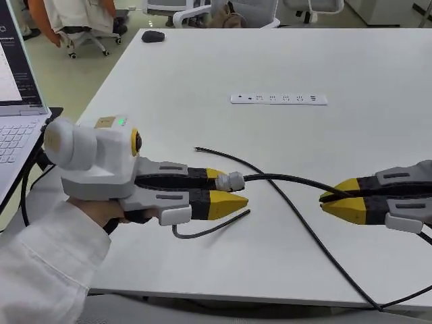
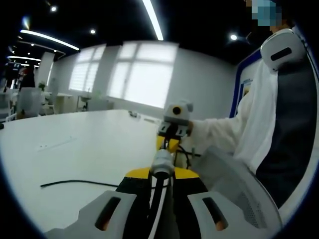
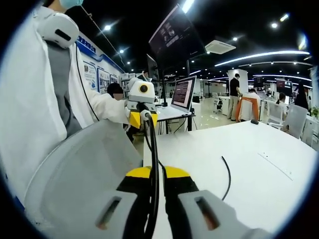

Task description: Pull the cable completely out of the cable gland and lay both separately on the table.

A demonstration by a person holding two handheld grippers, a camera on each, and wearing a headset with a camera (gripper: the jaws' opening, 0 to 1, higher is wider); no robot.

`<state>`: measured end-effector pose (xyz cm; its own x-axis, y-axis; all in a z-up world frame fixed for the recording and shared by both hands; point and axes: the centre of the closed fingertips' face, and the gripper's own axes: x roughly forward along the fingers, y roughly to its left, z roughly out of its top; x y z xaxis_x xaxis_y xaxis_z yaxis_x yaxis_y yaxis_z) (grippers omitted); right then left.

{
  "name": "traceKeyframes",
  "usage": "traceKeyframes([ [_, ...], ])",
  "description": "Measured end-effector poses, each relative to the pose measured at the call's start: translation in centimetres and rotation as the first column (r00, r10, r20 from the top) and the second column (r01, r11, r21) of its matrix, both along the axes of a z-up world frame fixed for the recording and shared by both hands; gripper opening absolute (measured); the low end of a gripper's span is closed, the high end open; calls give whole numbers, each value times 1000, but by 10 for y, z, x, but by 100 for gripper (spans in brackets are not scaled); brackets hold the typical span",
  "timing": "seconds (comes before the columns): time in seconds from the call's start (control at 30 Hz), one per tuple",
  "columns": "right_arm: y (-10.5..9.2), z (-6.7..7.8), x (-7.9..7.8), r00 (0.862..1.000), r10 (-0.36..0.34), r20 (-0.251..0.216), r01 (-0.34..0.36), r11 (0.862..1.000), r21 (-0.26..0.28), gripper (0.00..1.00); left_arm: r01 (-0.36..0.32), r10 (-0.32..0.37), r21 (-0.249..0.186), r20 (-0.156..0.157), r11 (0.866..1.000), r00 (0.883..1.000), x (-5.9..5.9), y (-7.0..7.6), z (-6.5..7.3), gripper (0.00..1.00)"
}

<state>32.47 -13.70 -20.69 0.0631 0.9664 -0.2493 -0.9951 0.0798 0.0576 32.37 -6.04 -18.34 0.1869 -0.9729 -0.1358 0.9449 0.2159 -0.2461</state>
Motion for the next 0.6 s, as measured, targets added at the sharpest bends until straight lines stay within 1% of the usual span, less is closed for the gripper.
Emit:
traceKeyframes([
  [0.07,3,2,2,1000,-4,14,4,1000,-4,14,1,-1,1,2,1000,1000,-1,-1,0,16],
  [0.13,6,4,2,1000,3,17,-3,1000,-1,16,7,-7,5,-1,1000,1000,-2,-2,-1,16],
  [0.3,17,14,-4,998,50,34,-50,999,16,17,16,-16,11,-3,1000,1000,-4,-7,-3,16],
  [0.43,28,26,-6,996,73,46,-76,996,54,18,24,-24,31,-2,999,1000,-4,-10,-5,16],
  [0.6,43,29,-8,994,101,50,-104,992,64,17,24,-24,57,-6,998,1000,-2,-15,-9,16],
])
